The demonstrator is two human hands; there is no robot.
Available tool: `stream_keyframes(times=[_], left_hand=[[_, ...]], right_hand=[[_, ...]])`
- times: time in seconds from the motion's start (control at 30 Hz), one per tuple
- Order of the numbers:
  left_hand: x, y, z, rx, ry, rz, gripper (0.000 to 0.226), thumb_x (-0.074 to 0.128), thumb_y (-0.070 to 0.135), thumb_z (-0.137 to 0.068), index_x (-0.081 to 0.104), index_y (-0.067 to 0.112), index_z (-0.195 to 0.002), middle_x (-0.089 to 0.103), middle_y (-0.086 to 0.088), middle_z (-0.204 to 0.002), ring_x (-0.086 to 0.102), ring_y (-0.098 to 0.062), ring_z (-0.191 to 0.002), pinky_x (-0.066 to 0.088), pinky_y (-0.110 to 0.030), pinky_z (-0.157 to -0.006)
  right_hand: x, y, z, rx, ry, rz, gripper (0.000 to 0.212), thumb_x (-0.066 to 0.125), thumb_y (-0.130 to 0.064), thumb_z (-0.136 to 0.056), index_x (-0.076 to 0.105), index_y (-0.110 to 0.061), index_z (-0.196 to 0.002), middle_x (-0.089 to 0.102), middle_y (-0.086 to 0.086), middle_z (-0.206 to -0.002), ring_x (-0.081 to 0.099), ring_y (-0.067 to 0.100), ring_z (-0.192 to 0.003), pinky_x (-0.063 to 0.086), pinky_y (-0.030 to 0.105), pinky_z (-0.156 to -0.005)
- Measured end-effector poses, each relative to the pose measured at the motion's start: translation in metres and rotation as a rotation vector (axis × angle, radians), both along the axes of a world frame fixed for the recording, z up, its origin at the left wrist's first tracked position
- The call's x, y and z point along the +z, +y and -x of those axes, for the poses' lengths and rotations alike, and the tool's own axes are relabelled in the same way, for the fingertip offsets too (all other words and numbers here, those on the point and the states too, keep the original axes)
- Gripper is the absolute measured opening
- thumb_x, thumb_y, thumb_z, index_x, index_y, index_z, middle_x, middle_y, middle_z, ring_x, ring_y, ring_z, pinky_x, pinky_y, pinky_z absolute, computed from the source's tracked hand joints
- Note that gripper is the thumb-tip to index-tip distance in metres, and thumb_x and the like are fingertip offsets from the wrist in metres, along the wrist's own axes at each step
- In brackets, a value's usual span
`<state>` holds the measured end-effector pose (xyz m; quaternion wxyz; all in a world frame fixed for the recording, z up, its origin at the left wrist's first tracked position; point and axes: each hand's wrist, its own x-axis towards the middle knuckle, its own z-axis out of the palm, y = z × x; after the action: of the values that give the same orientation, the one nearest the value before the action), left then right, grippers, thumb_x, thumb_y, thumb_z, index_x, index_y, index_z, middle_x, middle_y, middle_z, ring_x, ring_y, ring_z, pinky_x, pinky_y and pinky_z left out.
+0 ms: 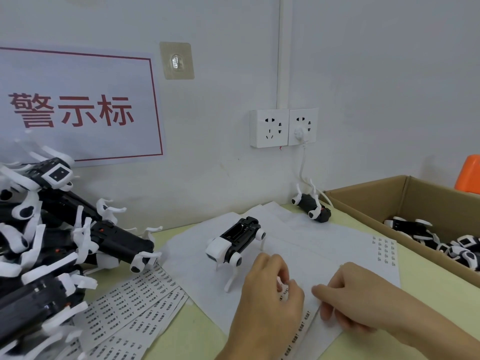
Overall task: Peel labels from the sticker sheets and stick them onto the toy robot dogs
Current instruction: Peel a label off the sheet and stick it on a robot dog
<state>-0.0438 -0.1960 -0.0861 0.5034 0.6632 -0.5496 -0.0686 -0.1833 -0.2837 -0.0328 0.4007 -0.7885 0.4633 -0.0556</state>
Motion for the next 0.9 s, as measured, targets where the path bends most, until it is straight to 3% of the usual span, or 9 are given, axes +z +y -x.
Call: stream_keyframes(times=[0.13,0.33,0.43,0.53,0.63,0.73,0.9], left_hand=[[0.002,-0.002,-0.005,0.045,0.193,0.023,0.024,0.067,0.021,-0.09,0.05,0.02,-0.073,0.057,0.002,-0.065,0.049,-0.007,-0.053,0.041,-0.016,-0.053],[0.001,-0.002,-0.005,-0.002,0.187,0.0,0.016,0.07,0.015,-0.085,0.057,0.022,-0.08,0.064,0.001,-0.072,0.054,-0.005,-0.057,0.041,-0.012,-0.054],[0.0,-0.001,-0.004,-0.016,0.128,-0.02,0.016,0.063,0.009,-0.086,0.057,0.024,-0.082,0.062,0.003,-0.073,0.055,-0.006,-0.061,0.041,-0.012,-0.055],[0.0,-0.001,-0.003,-0.028,0.1,-0.028,0.019,0.06,0.008,-0.085,0.057,0.026,-0.082,0.063,0.004,-0.077,0.057,-0.006,-0.067,0.042,-0.012,-0.056],[0.001,-0.001,-0.003,-0.043,0.097,-0.038,0.018,0.057,0.01,-0.084,0.057,0.027,-0.081,0.062,0.007,-0.077,0.056,-0.005,-0.066,0.041,-0.012,-0.056],[0.002,0.0,-0.002,-0.063,0.115,-0.028,0.011,0.052,0.016,-0.081,0.057,0.026,-0.08,0.061,0.008,-0.072,0.054,-0.007,-0.062,0.039,-0.012,-0.055],[0.004,0.001,-0.002,-0.086,0.133,-0.049,0.021,0.039,0.011,-0.081,0.055,0.026,-0.08,0.059,0.009,-0.071,0.049,-0.008,-0.057,0.034,-0.014,-0.053]], right_hand=[[-0.002,-0.004,0.0,-0.075,-0.079,0.109,0.05,0.053,-0.035,-0.097,0.068,-0.015,-0.054,0.06,-0.003,-0.045,0.046,0.009,-0.035,0.039,0.014,-0.042],[-0.011,-0.003,-0.007,-0.002,-0.319,0.208,0.018,0.063,-0.034,-0.093,0.074,-0.028,-0.079,0.066,-0.003,-0.054,0.053,0.004,-0.042,0.042,0.015,-0.045],[-0.014,0.002,-0.009,0.079,-0.374,0.273,0.006,0.071,-0.037,-0.086,0.074,-0.038,-0.081,0.068,-0.006,-0.061,0.057,0.005,-0.049,0.043,0.013,-0.05],[-0.016,0.004,-0.009,0.073,-0.369,0.376,0.013,0.076,-0.037,-0.082,0.07,-0.048,-0.076,0.068,-0.009,-0.062,0.054,0.003,-0.048,0.045,0.013,-0.056],[-0.017,0.005,-0.009,0.079,-0.355,0.418,0.02,0.076,-0.031,-0.083,0.07,-0.046,-0.072,0.066,-0.01,-0.06,0.053,0.003,-0.048,0.045,0.013,-0.057],[-0.018,0.007,-0.011,0.092,-0.349,0.379,0.021,0.074,-0.027,-0.083,0.07,-0.045,-0.073,0.067,-0.008,-0.059,0.052,0.003,-0.047,0.045,0.015,-0.054],[-0.018,0.007,-0.013,0.1,-0.403,0.238,0.018,0.072,-0.023,-0.084,0.073,-0.037,-0.072,0.067,-0.003,-0.057,0.05,0.002,-0.046,0.042,0.013,-0.051]])
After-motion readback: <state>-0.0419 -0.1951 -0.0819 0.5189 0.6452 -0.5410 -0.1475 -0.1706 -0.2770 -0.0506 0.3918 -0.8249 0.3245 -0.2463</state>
